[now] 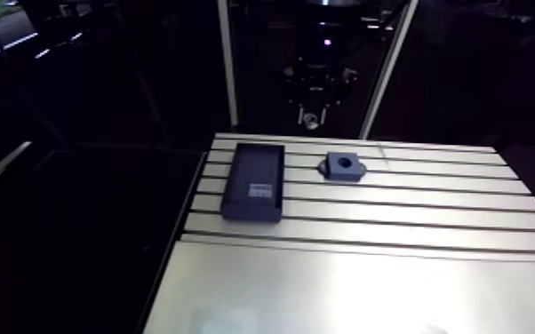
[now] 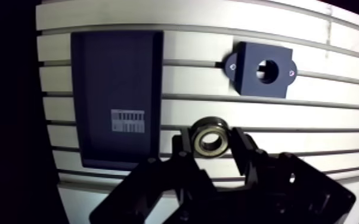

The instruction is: Pick up the bearing and press it into the housing until flush.

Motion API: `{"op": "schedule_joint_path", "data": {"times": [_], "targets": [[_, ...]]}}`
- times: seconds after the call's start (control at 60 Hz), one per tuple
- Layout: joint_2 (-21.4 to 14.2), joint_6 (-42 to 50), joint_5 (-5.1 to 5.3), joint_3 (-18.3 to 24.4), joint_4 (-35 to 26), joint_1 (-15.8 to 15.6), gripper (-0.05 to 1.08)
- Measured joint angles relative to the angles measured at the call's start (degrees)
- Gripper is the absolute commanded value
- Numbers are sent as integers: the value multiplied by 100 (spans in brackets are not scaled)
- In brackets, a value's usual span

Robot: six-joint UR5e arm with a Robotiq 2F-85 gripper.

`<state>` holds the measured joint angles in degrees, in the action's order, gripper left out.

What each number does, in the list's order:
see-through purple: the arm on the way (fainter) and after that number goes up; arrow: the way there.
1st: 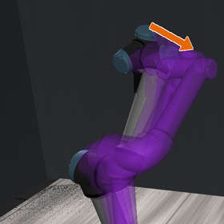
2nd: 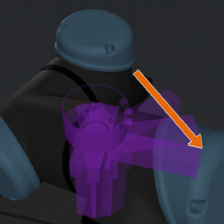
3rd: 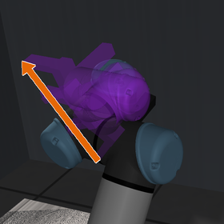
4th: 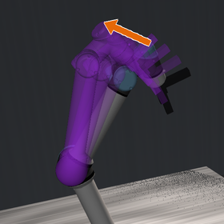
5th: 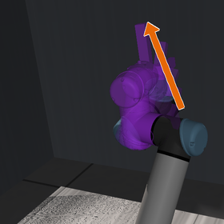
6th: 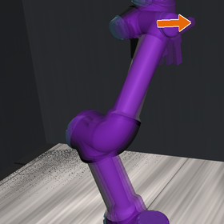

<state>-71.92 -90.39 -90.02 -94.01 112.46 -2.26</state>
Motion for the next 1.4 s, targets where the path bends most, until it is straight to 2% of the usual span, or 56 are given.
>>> {"op": "schedule_joint_path", "data": {"times": [0.133,0.4,0.533,0.817,1.4], "targets": [[20,-213,-47,166,-147,197,68],[207,-649,-274,433,-322,564,68],[310,-799,-333,513,-338,642,68],[443,-889,-327,509,-195,681,69],[679,-904,-302,33,439,796,69]]}}
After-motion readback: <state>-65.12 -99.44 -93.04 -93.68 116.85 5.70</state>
